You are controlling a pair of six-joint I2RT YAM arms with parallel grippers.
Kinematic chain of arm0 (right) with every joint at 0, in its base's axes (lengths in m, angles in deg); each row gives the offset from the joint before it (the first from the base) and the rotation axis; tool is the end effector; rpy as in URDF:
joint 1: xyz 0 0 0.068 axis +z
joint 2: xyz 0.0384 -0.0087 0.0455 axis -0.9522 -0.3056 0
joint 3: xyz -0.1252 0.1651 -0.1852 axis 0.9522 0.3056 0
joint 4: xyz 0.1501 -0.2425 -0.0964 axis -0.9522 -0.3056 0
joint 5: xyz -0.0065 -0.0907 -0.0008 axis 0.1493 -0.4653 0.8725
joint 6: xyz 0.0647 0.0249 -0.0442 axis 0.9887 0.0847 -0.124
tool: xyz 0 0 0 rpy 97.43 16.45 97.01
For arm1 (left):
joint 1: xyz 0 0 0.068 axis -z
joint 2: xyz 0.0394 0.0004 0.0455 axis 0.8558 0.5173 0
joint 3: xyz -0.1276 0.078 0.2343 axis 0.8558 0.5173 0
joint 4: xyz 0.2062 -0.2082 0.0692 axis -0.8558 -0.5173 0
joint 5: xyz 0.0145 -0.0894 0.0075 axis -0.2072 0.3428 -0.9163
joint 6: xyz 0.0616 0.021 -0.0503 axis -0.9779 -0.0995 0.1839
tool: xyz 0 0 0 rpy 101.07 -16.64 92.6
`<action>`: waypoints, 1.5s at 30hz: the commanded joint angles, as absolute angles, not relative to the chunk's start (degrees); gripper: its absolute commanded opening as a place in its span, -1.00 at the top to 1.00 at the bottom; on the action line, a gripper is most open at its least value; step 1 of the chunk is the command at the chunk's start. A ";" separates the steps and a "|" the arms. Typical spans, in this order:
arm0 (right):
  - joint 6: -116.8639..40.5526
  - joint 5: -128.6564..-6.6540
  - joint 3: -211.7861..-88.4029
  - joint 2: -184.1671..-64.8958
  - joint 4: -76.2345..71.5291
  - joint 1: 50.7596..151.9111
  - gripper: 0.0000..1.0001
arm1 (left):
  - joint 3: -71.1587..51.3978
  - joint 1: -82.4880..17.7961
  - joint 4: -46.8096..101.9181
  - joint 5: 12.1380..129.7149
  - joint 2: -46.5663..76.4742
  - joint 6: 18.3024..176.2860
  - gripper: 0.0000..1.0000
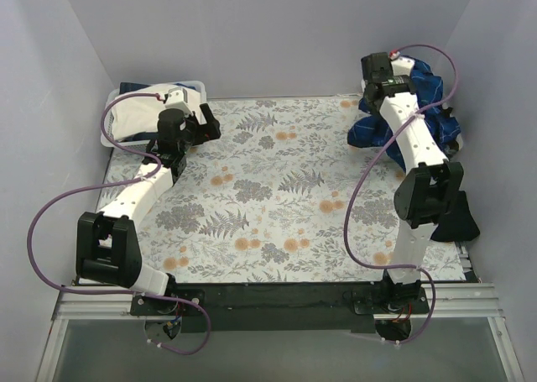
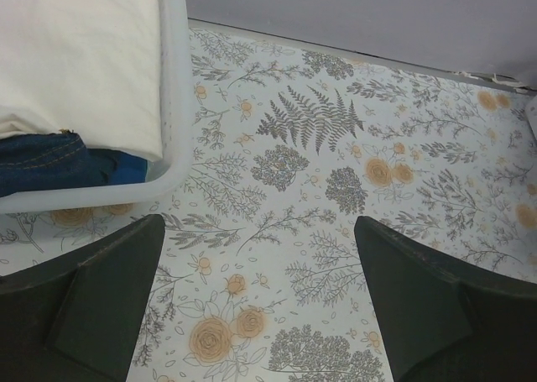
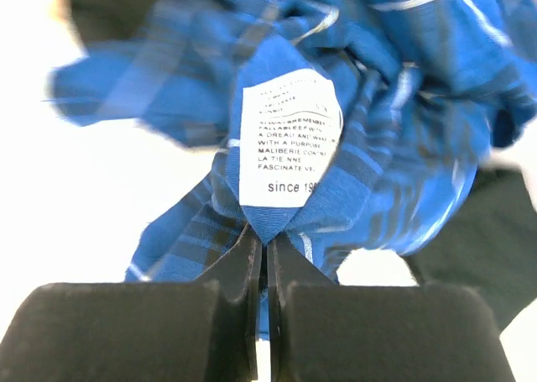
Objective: Fold and stack the long sleeve shirts
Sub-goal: Grab the shirt from the pile, then move the shirt to the center of the board
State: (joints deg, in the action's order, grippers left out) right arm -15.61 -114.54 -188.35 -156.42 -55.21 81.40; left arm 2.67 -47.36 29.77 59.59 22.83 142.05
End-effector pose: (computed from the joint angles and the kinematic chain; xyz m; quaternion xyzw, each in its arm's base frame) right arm 0.4906 0.0336 0.3233 0.2624 0.8594 -0.2003 0.3906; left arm 0.4052 -0.0784 0.2726 -0.3254 0.7479 -0.3043 0.4920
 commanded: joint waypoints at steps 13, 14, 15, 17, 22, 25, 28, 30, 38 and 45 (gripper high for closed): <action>-41.12 -112.31 -184.69 -139.70 -35.15 116.76 0.97 | 1.03 -45.49 18.89 30.14 13.03 149.34 -0.96; -39.89 -107.69 -183.54 -139.43 -36.11 118.68 0.97 | 1.03 -45.40 17.47 26.49 12.42 150.13 -0.97; -38.74 -105.03 -181.88 -139.25 -36.38 119.49 0.97 | 1.20 -45.49 16.23 24.11 11.63 150.92 -0.97; -35.57 -98.71 -177.48 -139.34 -36.91 122.37 0.97 | 1.91 -45.49 13.95 18.74 9.25 151.89 -0.96; -30.03 -84.46 -172.21 -143.63 -39.19 127.57 0.72 | 1.99 -45.49 7.27 12.40 5.73 156.28 -0.97; -28.45 -81.54 -171.32 -144.00 -39.72 130.65 0.04 | 2.52 -45.49 5.77 10.63 4.15 156.90 -0.96; -26.78 -84.08 -170.18 -141.11 -39.55 131.53 -0.57 | 3.92 -45.49 5.41 13.61 3.10 157.52 -0.96; -25.73 -88.38 -169.74 -138.22 -39.81 131.45 -0.75 | 5.16 -45.40 5.67 18.86 2.66 157.78 -0.96; -16.15 -97.19 -159.03 -127.22 -45.70 116.20 -0.78 | 7.89 -45.40 8.84 46.71 5.11 153.66 -0.96; -21.58 -95.16 -151.01 -125.27 -44.03 105.00 -0.72 | 9.81 -39.34 4.53 69.77 7.05 155.58 -0.68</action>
State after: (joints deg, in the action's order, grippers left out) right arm -19.50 -95.66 -153.29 -123.52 -43.34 106.95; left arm 8.29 -43.69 7.01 54.15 9.02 154.73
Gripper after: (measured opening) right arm 0.864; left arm 0.854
